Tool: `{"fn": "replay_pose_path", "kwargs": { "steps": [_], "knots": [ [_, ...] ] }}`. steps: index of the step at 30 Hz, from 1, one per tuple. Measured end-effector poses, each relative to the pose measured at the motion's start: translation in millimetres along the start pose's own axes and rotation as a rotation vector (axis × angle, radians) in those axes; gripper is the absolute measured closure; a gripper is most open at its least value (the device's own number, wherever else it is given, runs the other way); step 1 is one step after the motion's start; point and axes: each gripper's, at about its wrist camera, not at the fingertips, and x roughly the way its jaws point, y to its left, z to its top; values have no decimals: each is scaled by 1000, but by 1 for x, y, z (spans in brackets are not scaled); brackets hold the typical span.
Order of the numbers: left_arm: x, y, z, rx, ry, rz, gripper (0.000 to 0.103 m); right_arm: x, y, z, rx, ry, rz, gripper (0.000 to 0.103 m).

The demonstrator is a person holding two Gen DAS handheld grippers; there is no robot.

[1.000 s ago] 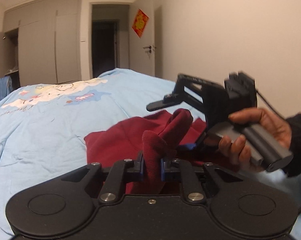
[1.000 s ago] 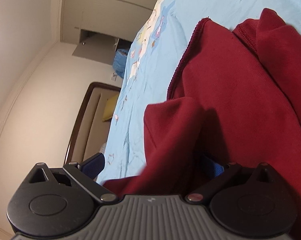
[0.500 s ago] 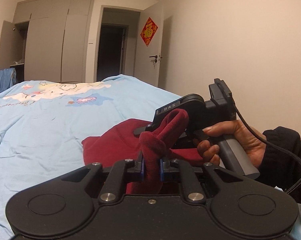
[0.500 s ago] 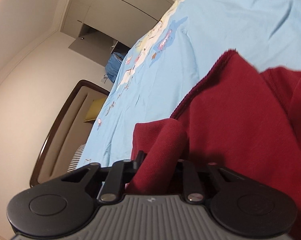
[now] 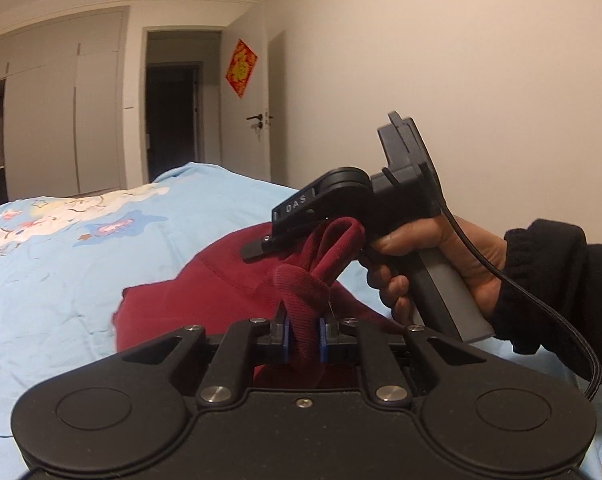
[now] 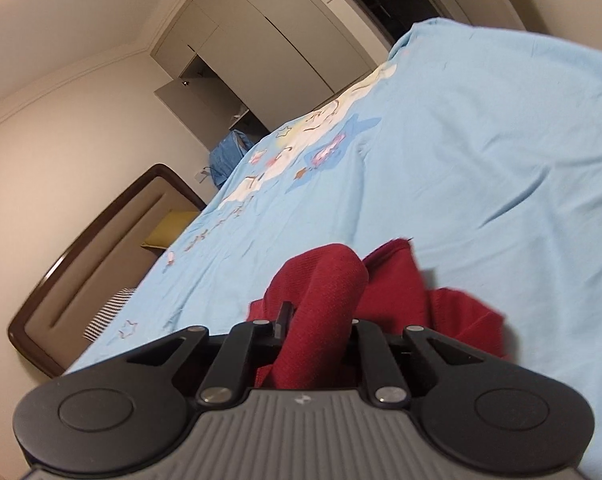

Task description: Fold small clothes

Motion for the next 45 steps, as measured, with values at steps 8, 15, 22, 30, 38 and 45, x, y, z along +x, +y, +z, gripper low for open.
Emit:
{"fn": "replay_pose_path", "kwargs": {
  "steps": [8,15,22,30,38,45],
  "knots": [
    [30,-15,-7,16,65,-45,90,-12,-22,-12,17,-3,-53,91],
    [42,-15,-8,27,103,-67,89,-22,-33,-21,19,-1,-75,91],
    [53,-3,1,-31,126,-111,80,-17,-26,-21,-29,4,-116,85],
    [39,-1,-1,-63,109,-149,33,-27,-14,-22,-111,0,-157,49],
    [26,23,3,-111,79,-64,9,-50,2,-27,-228,-32,-230,8],
    [7,67,-4,-248,79,119,1,-78,21,-45,-281,-63,-263,0]
  ]
}}
